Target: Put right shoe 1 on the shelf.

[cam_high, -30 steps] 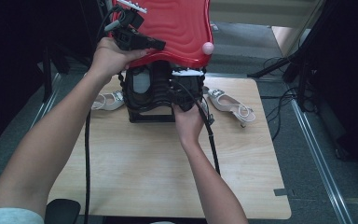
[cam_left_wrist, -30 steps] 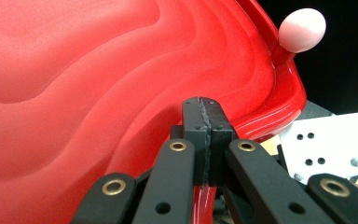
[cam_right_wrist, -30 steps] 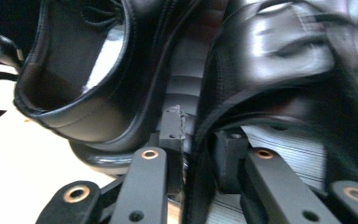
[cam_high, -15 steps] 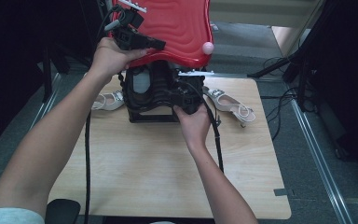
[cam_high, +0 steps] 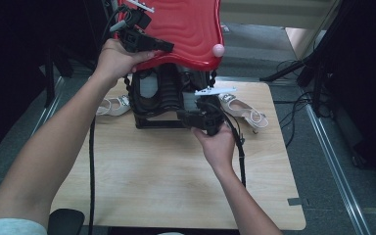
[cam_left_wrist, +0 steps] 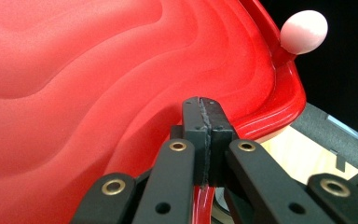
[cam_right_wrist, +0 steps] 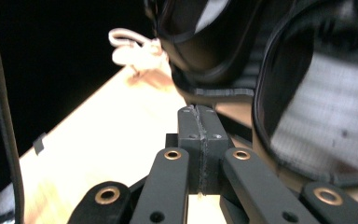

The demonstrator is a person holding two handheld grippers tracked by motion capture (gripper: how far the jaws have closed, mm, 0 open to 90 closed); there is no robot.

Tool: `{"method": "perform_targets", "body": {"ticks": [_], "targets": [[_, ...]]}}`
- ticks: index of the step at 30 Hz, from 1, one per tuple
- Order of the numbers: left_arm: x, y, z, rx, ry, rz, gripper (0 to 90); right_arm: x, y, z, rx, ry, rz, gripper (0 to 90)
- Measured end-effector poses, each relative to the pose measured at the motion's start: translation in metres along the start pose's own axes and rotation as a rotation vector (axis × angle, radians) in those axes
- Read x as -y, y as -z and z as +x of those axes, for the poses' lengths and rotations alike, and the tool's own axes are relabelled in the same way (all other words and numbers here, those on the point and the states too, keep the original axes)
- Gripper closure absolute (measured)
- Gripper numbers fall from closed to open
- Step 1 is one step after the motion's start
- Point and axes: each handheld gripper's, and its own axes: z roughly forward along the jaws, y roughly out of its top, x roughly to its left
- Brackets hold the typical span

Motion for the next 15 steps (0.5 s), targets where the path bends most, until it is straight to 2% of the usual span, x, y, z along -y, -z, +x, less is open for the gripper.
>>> {"method": "perform_targets", "body": {"ticks": [5, 9, 15], "targets": [[0.000, 0.000, 0.000, -0.001, -0.005, -0.001, 90.0, 0.027, -0.002, -0.013, -0.016, 0.008, 0.027, 90.0], [0.000, 0.000, 0.000, 0.001, -0.005, -0.002, 90.0, 0.047, -0.006, -0.022, -0.007, 0.048, 0.022, 90.0], [0.001, 0.000, -0.001, -0.005, -0.012, -0.005, 90.0, 0.051, -0.009, -0.039, -0.014, 0.005, -0.003, 90.0]]}}
